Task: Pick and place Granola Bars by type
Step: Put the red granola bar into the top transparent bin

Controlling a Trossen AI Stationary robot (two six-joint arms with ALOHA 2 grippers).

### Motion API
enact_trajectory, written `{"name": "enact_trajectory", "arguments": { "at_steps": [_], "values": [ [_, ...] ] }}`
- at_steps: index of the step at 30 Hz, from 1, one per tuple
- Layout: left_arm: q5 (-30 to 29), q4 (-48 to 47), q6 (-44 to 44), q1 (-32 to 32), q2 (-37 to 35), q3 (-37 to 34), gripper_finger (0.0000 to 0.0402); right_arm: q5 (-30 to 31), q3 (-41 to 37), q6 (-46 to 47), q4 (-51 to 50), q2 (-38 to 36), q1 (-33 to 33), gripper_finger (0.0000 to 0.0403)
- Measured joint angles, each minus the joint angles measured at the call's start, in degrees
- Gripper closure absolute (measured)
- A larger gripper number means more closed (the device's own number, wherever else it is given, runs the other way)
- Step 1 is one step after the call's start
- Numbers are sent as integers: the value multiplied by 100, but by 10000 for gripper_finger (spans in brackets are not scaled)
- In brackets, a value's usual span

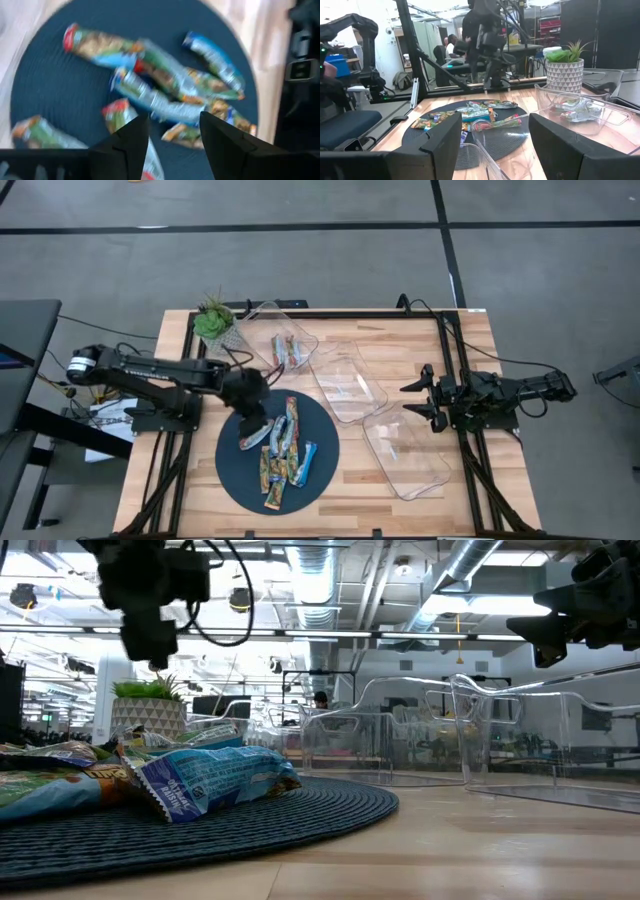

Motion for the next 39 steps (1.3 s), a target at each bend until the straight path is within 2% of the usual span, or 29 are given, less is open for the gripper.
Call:
{"name": "enact_trajectory", "arguments": {
  "at_steps": [4,13,28,39],
  "values": [
    [-378,-216,-335,-280,123,-2,233,0,0,1,0,0,0,179],
    [-535,-445,-447,-659,922,-2,233,0,0,1,0,0,0,179],
    [-685,-395,-710,-689,2008,-2,233,0,-1,0,0,0,0,179],
    [-644,-239,-863,-689,2509,-2,233,0,-1,0,0,0,0,179]
  ]
}}
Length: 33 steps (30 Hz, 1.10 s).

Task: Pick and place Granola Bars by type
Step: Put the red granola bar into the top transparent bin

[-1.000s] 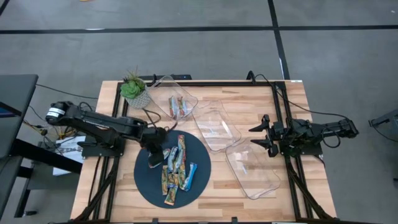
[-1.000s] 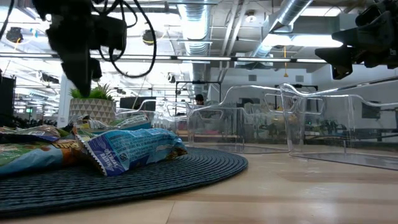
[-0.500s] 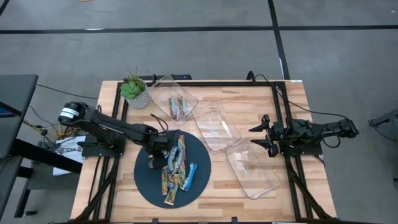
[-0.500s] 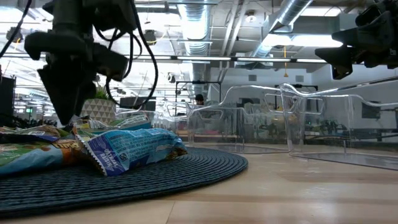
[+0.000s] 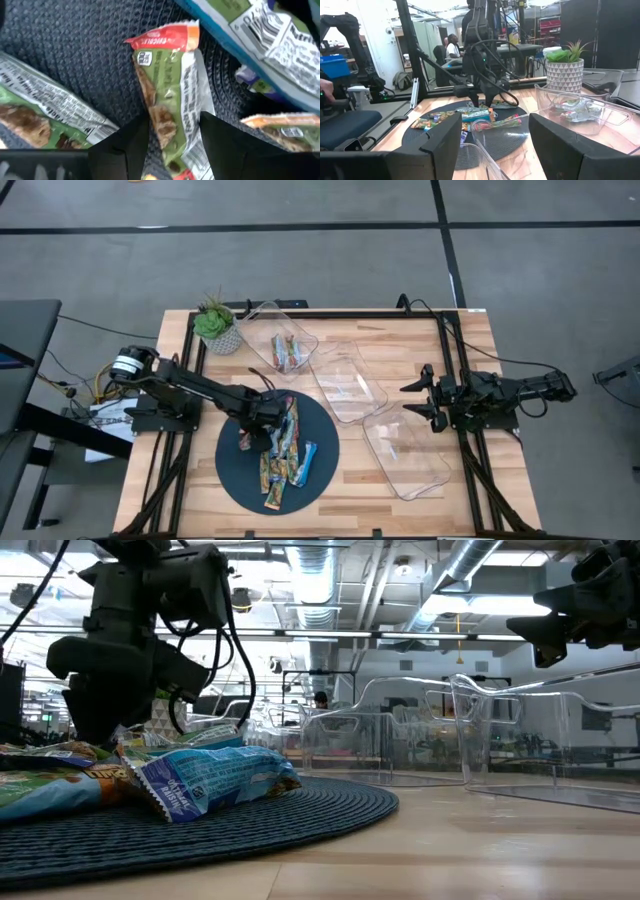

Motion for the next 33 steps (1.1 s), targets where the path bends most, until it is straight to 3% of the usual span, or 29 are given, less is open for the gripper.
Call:
{"name": "enact_trajectory", "arguments": {
  "at_steps": [5,18,24,33],
  "values": [
    [1,9,-46,0,0,0,247,0,1,1,0,0,-2,179],
    [327,13,-47,2,-60,0,371,0,0,1,0,0,0,179],
    [220,13,-88,153,-584,-1,375,0,1,0,0,0,-1,179],
    [-580,236,-646,672,-1844,-4,369,0,1,-2,0,0,-2,179]
  ]
}}
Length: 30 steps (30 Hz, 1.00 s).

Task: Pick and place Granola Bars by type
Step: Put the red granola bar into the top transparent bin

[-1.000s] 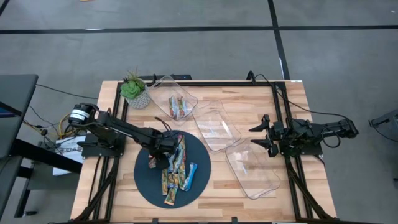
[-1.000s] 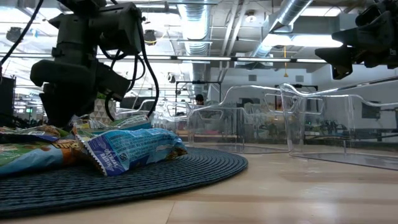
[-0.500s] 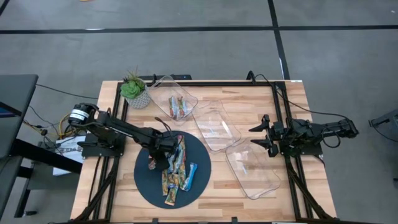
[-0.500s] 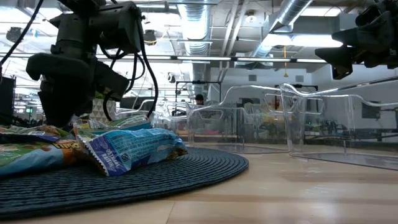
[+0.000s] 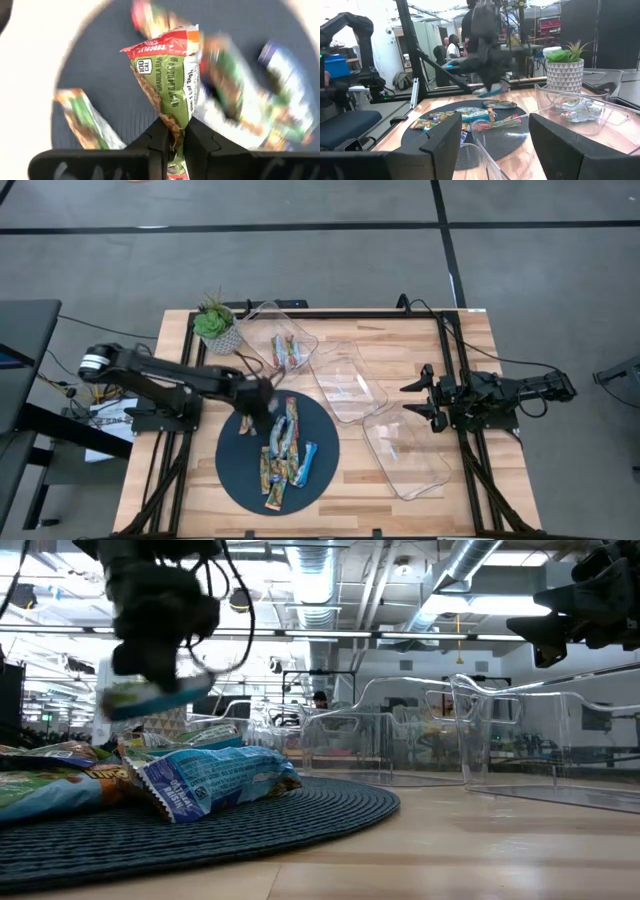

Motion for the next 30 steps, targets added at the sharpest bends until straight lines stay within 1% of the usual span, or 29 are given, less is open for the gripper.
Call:
{"name": "enact_trajectory", "arguments": {
  "at_steps": [7,16,21,24,26,30],
  "values": [
    [-908,1038,-167,695,-692,0,370,0,-1,2,0,0,1,179],
    [-1961,2209,-162,1863,-788,0,370,0,1,1,-1,0,-1,179],
    [-2411,2376,-155,2495,-787,0,370,0,1,2,0,0,0,179],
    [-2428,2397,-34,2768,-747,0,370,0,1,1,0,0,1,179],
    [-2310,2469,33,2881,-679,0,370,0,-1,0,0,0,1,179],
    [-1543,2989,420,3086,-440,4,370,0,-1,1,0,0,-1,179]
  ]
}}
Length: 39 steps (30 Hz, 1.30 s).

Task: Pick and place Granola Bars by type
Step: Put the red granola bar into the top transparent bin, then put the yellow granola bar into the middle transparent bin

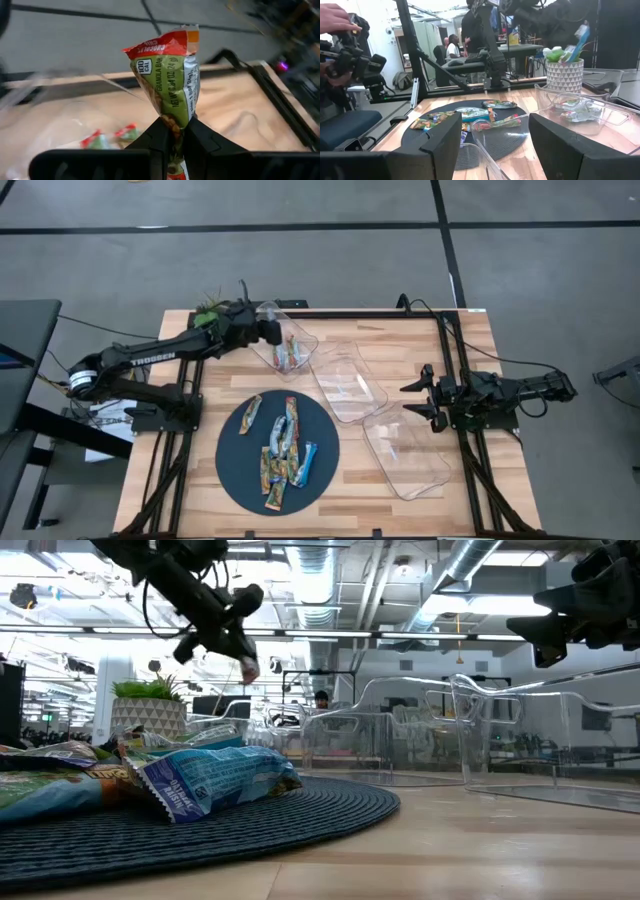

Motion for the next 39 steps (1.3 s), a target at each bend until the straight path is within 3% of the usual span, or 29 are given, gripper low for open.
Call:
{"name": "enact_trajectory", "arguments": {
  "at_steps": [6,16,28,39],
  "values": [
    [1009,535,391,147,683,0,370,0,1,1,0,0,1,179],
    [1202,110,1433,75,1437,0,364,0,1,0,0,0,2,179],
    [1594,-41,1610,69,1499,64,241,0,1,0,0,0,2,179],
    [2563,-411,2188,-60,1180,1074,246,1,0,1,0,0,2,179]
  ]
}}
